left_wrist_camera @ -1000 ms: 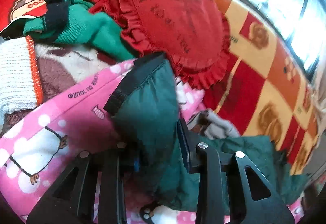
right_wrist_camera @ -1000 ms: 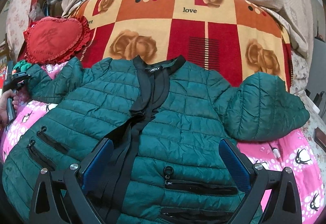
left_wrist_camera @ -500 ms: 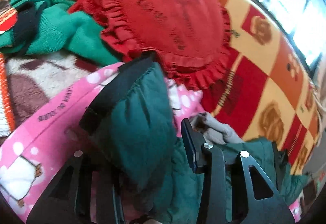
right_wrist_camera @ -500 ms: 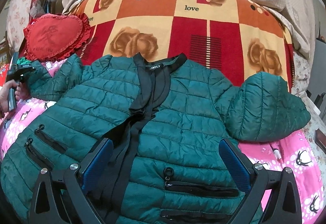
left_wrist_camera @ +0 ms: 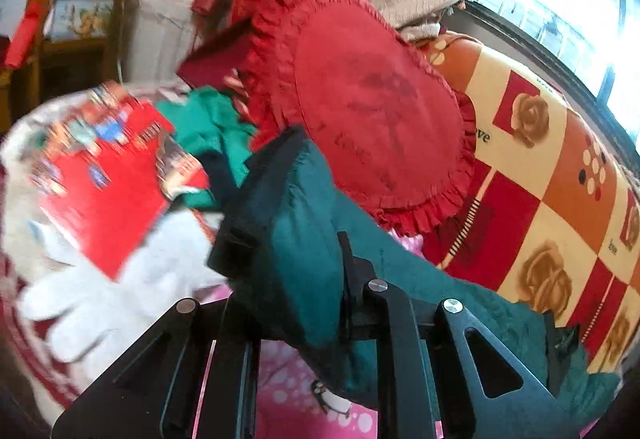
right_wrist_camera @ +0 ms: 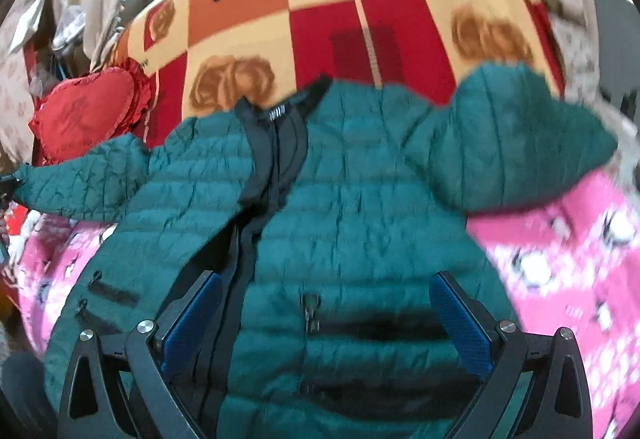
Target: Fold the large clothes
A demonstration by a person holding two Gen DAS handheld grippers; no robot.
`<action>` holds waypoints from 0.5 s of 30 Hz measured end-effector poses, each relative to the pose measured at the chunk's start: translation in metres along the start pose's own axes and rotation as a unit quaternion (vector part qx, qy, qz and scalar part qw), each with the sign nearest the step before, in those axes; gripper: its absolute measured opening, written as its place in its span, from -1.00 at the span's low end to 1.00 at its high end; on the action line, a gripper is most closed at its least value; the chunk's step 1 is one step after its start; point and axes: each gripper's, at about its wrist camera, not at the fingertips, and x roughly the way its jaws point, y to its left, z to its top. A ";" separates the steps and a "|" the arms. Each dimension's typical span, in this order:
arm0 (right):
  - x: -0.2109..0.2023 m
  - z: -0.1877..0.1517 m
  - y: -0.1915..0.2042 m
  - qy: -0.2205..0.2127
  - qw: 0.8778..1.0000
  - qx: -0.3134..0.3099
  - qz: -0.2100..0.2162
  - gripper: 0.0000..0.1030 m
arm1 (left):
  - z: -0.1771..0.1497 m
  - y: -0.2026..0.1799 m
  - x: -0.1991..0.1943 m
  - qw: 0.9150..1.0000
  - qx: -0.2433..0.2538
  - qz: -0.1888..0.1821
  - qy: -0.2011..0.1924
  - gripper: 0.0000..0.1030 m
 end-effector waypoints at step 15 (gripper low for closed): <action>-0.036 -0.017 -0.030 -0.003 0.997 -0.012 -0.080 0.99 | -0.031 -0.167 -0.043 0.976 0.107 -0.189 0.021 -0.74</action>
